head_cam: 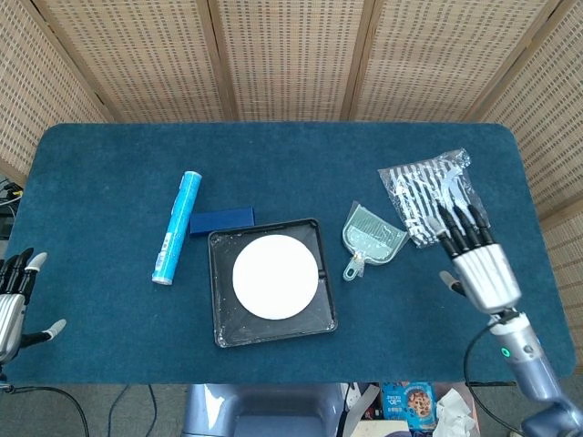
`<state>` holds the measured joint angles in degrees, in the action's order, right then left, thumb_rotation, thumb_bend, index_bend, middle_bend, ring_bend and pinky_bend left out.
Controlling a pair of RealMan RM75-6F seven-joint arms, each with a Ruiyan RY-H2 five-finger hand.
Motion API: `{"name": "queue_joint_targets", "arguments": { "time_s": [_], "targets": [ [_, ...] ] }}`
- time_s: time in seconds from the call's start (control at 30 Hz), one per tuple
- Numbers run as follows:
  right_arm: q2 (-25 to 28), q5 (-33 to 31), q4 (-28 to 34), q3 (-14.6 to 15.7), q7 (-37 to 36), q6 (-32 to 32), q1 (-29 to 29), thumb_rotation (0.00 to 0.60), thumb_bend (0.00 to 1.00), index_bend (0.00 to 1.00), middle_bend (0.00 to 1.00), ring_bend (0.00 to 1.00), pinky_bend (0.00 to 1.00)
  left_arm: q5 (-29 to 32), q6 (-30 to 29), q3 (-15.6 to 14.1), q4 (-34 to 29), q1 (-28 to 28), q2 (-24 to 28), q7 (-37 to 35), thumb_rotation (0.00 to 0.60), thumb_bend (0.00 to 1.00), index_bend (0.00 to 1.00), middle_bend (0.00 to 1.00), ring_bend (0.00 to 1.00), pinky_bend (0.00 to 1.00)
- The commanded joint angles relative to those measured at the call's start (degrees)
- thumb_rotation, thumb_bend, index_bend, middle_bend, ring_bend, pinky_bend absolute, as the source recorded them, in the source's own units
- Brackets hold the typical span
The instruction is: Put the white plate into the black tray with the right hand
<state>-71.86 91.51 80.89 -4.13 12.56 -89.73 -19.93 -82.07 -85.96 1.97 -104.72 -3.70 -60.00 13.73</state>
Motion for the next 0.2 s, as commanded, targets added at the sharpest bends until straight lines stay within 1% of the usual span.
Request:
{"name": "queue_joint_targets", "arguments": {
  "time_s": [0.03,0.2],
  "targets": [
    [-1.4,-4.4,4.7,0.9,0.4,-6.5,7.1,0.600,0.00,0.00,0.00,0.00,0.00,-2.5,-1.7,-0.9,0.3,0.9,-0.2,-0.3,0.600,0.00,0.00,0.00,0.00,0.00],
    [-2.5,-5.0,8.0,2.3,0.3,-9.0,10.9,0.600,0.00,0.00,0.00,0.00,0.00,-5.9,-2.8,-2.4,0.8,1.6,-0.2,-1.3,0.600,0.00,0.00,0.00,0.00,0.00]
  ]
}}
